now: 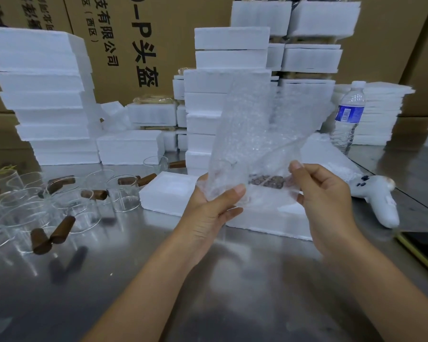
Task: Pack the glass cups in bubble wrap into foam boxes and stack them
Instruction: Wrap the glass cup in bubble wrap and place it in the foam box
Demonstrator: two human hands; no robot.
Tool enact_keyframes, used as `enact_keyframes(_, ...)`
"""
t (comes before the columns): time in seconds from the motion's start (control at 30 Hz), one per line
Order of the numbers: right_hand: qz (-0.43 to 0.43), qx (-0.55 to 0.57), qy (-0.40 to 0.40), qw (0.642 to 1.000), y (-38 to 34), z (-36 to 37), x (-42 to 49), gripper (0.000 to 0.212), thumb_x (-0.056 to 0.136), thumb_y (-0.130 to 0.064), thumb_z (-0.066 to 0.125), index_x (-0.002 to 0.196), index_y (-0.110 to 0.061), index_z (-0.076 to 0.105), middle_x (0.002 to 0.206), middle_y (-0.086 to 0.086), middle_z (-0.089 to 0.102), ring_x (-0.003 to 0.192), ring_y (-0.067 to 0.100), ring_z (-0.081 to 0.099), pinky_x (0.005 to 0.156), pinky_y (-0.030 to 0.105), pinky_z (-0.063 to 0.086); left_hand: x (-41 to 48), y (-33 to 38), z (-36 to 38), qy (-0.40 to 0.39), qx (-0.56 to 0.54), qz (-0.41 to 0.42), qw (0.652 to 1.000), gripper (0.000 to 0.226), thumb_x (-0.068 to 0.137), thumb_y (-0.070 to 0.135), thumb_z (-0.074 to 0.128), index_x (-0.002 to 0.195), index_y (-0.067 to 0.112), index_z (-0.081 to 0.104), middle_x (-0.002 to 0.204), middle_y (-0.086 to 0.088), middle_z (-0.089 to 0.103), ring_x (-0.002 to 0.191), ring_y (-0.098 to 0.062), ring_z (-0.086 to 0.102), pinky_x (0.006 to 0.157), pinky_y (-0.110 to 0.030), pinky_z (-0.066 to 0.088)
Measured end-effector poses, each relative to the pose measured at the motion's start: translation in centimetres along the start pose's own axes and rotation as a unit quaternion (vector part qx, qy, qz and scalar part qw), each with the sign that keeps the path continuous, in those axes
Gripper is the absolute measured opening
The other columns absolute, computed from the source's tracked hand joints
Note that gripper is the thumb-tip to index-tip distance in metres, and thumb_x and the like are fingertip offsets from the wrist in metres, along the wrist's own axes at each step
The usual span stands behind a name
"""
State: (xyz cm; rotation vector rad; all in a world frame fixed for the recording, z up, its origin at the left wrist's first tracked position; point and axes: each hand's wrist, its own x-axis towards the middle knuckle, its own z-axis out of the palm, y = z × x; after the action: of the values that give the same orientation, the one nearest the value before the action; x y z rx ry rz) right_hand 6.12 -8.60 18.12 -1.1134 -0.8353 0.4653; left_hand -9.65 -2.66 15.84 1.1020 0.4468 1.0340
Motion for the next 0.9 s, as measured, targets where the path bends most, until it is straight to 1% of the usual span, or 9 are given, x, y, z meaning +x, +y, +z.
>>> enact_keyframes(0.17, -0.025, -0.009, 0.011, 1.000, 0.0, -0.1, 0.2, 0.016, 0.087, -0.026, 0.065, 0.072, -0.020, 0.063, 0.054, -0.018, 0.060, 0.054, -0.006, 0.053, 0.060, 0.006, 0.043, -0.2, -0.1, 0.0, -0.016, 0.118, 0.007, 0.993, 0.054, 0.062, 0.029, 0.076, 0.113, 0.027, 0.057, 0.099, 0.008, 0.071, 0.094, -0.007, 0.067, 0.081, -0.023, 0.053)
enact_keyframes(0.27, -0.045, -0.024, 0.011, 0.999, -0.1, -0.2, 0.2, 0.013, 0.087, -0.016, 0.064, 0.074, -0.020, 0.063, 0.054, -0.015, 0.062, 0.053, -0.004, 0.054, 0.056, 0.007, 0.041, -0.7, 0.0, 0.1, -0.042, 0.199, 0.019, 0.979, 0.057, 0.062, 0.034, 0.078, 0.114, 0.029, 0.056, 0.096, 0.015, 0.072, 0.090, 0.000, 0.067, 0.072, -0.014, 0.050)
enact_keyframes(0.33, -0.059, -0.054, 0.011, 0.997, 0.0, -0.2, 0.1, 0.022, 0.086, -0.001, 0.057, 0.074, -0.020, 0.061, 0.055, -0.014, 0.062, 0.050, -0.004, 0.051, 0.051, 0.008, 0.041, -0.9, -0.2, 0.3, -0.046, 0.229, 0.022, 0.972, 0.066, 0.060, 0.035, 0.080, 0.119, 0.038, 0.050, 0.098, 0.017, 0.071, 0.090, 0.001, 0.067, 0.071, -0.011, 0.050)
enact_keyframes(0.47, -0.062, -0.093, -0.017, 0.994, 0.0, -0.1, -0.4, 0.023, 0.084, -0.001, 0.059, 0.071, -0.020, 0.063, 0.070, -0.003, 0.068, 0.064, 0.014, 0.060, 0.063, 0.036, 0.054, -1.4, -0.1, 0.9, -0.067, 0.280, 0.041, 0.957, 0.073, 0.063, 0.039, 0.082, 0.117, 0.062, 0.038, 0.105, 0.013, 0.067, 0.094, 0.000, 0.066, 0.072, -0.012, 0.050)
enact_keyframes(0.57, -0.094, -0.143, -0.048, 0.984, 0.3, -0.3, -0.4, 0.014, 0.082, -0.004, 0.062, 0.073, -0.014, 0.065, 0.067, -0.001, 0.068, 0.060, 0.017, 0.061, 0.054, 0.032, 0.051, -1.7, -0.1, 1.4, -0.083, 0.299, 0.070, 0.948, 0.072, 0.067, 0.035, 0.080, 0.118, 0.062, 0.038, 0.116, 0.015, 0.061, 0.100, -0.001, 0.064, 0.076, -0.015, 0.052)
enact_keyframes(0.67, -0.118, -0.289, -0.102, 0.945, 0.7, -0.6, -0.5, 0.006, 0.079, -0.001, 0.055, 0.080, 0.002, 0.060, 0.078, 0.018, 0.065, 0.079, 0.038, 0.060, 0.066, 0.049, 0.053, -1.9, -0.3, 1.6, -0.081, 0.323, 0.091, 0.939, 0.066, 0.069, 0.040, 0.077, 0.118, 0.060, 0.038, 0.123, 0.019, 0.056, 0.107, -0.002, 0.060, 0.082, -0.019, 0.052)
enact_keyframes(0.7, -0.137, -0.310, -0.131, 0.932, 0.7, -0.6, -0.5, 0.008, 0.078, -0.001, 0.052, 0.076, 0.002, 0.058, 0.075, 0.014, 0.064, 0.076, 0.035, 0.059, 0.063, 0.047, 0.051, -1.8, -0.3, 1.6, -0.076, 0.332, 0.092, 0.936, 0.065, 0.067, 0.043, 0.076, 0.118, 0.059, 0.039, 0.123, 0.018, 0.055, 0.108, -0.003, 0.059, 0.085, -0.021, 0.051)
enact_keyframes(0.8, -0.207, -0.295, -0.208, 0.909, -0.1, -0.3, -1.4, 0.022, 0.074, -0.012, 0.040, 0.060, -0.024, 0.051, 0.062, -0.014, 0.053, 0.062, 0.004, 0.047, 0.056, 0.021, 0.036, -1.7, -0.3, 1.6, -0.050, 0.337, 0.097, 0.935, 0.061, 0.059, 0.050, 0.074, 0.112, 0.052, 0.043, 0.120, 0.010, 0.057, 0.105, -0.008, 0.061, 0.089, -0.030, 0.050)
enact_keyframes(0.9, -0.247, -0.279, -0.226, 0.900, -0.4, 0.1, -1.7, 0.017, 0.078, -0.024, 0.041, 0.071, -0.027, 0.057, 0.075, -0.015, 0.057, 0.076, 0.002, 0.052, 0.064, 0.022, 0.040, -1.4, -0.3, 1.7, -0.010, 0.331, 0.099, 0.939, 0.056, 0.051, 0.051, 0.074, 0.099, 0.048, 0.045, 0.112, -0.003, 0.060, 0.096, -0.016, 0.064, 0.084, -0.036, 0.053)
